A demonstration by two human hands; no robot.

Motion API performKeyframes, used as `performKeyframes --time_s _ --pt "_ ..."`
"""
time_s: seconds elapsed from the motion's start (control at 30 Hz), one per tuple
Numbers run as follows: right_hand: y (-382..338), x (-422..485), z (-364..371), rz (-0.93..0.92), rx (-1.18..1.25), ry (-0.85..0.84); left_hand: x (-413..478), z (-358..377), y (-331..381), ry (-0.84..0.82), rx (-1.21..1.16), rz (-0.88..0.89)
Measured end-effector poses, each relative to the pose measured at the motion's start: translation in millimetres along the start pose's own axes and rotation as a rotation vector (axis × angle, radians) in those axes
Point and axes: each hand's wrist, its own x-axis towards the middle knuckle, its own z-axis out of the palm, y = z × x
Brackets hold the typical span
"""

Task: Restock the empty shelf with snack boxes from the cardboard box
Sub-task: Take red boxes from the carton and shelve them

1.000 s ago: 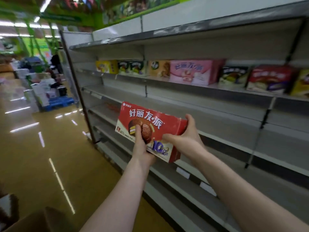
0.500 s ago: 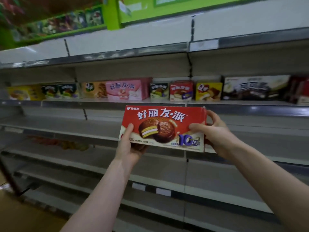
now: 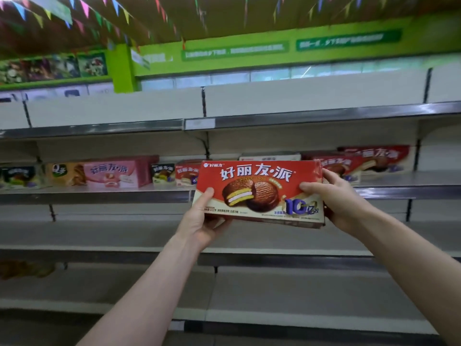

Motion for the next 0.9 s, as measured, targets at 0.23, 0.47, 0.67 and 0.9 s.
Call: performKeyframes --time_s 0.23,0.47,0.67,0.9 --pt "-39 -19 -99 -0.057 -0.05 0.061 -7 84 -41 -0.106 0.122 0.027" --pt "-45 -24 -173 -0.057 -0.04 0.143 1 145 -86 -0.181 0.251 -0.011" --pt "-39 1 -214 -0.034 -0.036 0.243 32 186 -120 -0.193 0.324 -0.01" --pt "-43 52 -254 -0.056 -0.068 0.335 89 227 -140 -0.29 0.327 -0.041"
